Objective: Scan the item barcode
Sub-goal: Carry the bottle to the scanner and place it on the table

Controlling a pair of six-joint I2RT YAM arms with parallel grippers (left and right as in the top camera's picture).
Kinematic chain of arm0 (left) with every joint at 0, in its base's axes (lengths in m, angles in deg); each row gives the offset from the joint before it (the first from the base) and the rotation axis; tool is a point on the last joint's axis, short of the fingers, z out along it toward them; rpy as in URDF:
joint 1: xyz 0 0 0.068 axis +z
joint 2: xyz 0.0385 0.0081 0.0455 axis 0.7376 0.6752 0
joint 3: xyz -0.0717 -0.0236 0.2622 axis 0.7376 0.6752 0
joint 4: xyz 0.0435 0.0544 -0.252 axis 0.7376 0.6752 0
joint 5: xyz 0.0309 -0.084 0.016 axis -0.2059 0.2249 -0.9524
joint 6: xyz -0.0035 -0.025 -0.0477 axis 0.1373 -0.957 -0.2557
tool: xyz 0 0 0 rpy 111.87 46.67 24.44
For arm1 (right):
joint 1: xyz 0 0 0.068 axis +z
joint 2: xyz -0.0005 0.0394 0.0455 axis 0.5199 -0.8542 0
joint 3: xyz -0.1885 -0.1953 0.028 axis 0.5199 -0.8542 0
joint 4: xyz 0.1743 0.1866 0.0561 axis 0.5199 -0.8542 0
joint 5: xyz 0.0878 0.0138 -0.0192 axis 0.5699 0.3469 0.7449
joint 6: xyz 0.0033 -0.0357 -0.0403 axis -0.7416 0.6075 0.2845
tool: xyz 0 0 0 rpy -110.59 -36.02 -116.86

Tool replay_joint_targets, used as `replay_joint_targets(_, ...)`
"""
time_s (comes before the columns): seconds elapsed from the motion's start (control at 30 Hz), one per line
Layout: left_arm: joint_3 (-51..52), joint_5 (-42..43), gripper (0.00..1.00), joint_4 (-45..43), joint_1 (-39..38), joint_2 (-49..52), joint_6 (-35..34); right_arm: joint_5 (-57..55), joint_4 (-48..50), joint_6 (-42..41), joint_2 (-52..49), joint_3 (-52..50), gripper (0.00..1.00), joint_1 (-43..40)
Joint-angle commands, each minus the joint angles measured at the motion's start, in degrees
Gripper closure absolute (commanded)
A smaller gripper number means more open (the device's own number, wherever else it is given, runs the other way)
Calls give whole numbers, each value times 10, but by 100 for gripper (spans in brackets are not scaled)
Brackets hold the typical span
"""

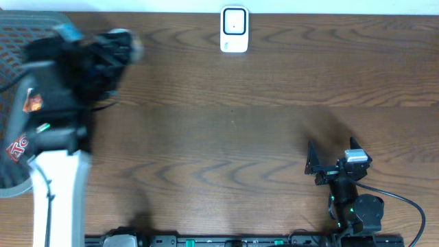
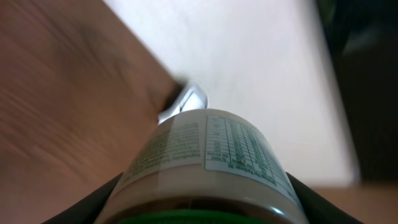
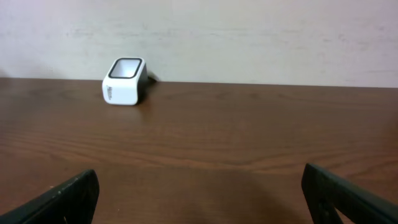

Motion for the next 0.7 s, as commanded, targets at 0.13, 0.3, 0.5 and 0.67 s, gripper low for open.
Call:
replay_joint_targets(0.13, -11, -66, 32, -1, -203, 142, 119, -1, -1, -8, 3, -2, 1, 1)
replay_joint_targets(0.3, -11, -66, 32, -1, -261, 243, 141, -1, -1, -8, 3, -2, 1, 1)
replay_joint_targets(0.5, -11, -66, 32, 9, -269, 306, 209, -1, -1, -8, 3, -2, 1, 1)
replay_joint_targets(0.67, -11, -112, 32, 61, -269, 320, 292, -1, -1, -8, 3, -2, 1, 1)
